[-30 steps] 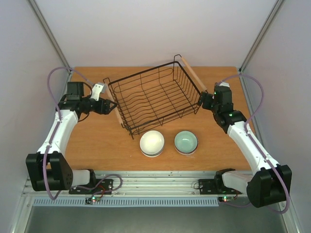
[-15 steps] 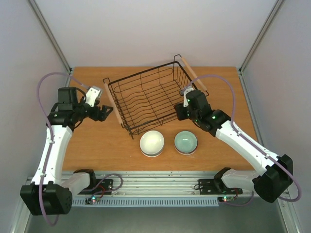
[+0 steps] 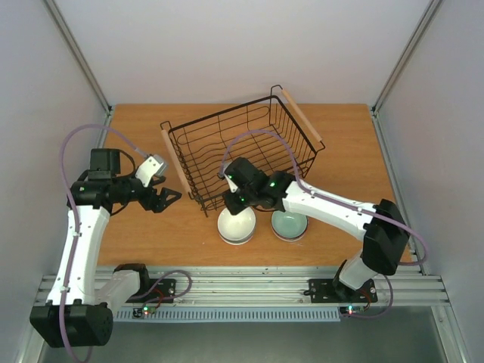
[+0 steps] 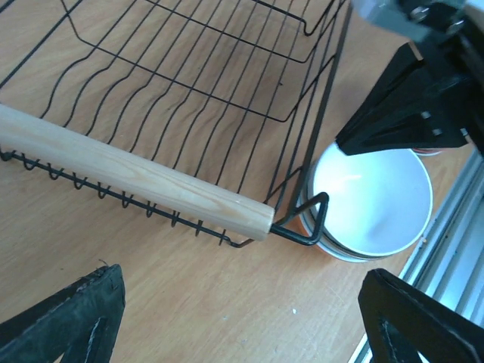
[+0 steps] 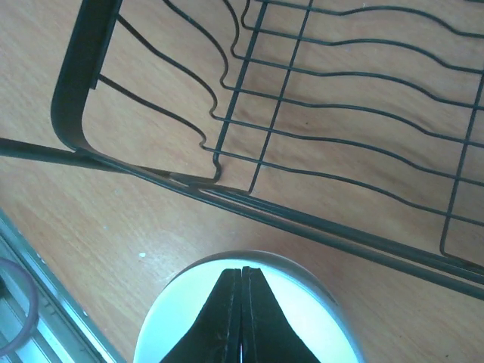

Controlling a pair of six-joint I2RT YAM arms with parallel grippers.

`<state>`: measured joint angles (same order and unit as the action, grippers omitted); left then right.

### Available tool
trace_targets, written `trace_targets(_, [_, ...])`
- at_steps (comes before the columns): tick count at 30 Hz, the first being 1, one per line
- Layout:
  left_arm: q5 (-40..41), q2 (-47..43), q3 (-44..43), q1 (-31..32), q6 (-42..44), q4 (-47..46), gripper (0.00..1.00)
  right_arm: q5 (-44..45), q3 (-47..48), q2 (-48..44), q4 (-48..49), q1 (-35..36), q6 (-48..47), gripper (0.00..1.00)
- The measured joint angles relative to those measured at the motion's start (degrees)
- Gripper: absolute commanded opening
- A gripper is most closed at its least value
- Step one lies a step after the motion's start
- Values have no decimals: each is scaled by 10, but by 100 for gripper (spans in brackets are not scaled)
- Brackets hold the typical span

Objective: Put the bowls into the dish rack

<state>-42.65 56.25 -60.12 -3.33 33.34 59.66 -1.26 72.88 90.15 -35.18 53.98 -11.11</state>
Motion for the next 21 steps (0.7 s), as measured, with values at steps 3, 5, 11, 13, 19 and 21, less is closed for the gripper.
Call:
trace_targets(3, [-11,0,0,0,12,9,85,0,14,19,-7,6,1,1])
trace_targets(5, [-16,0,1,0,16,10,85,0,23,30,-14,6,1,1])
trace_targets(11, [-23,0,17,0,19,9,85,-12,74,98,-22,7,-5,1])
trace_targets(13, [-25,0,21,0,19,9,85,-21,96,125,-28,7,-9,1])
trace_targets(19, [-32,0,23,0,18,5,85,-37,180,196,-42,11,-29,1])
trace_targets(21, [-34,0,26,0,16,2,85,-38,213,218,-48,12,-35,1])
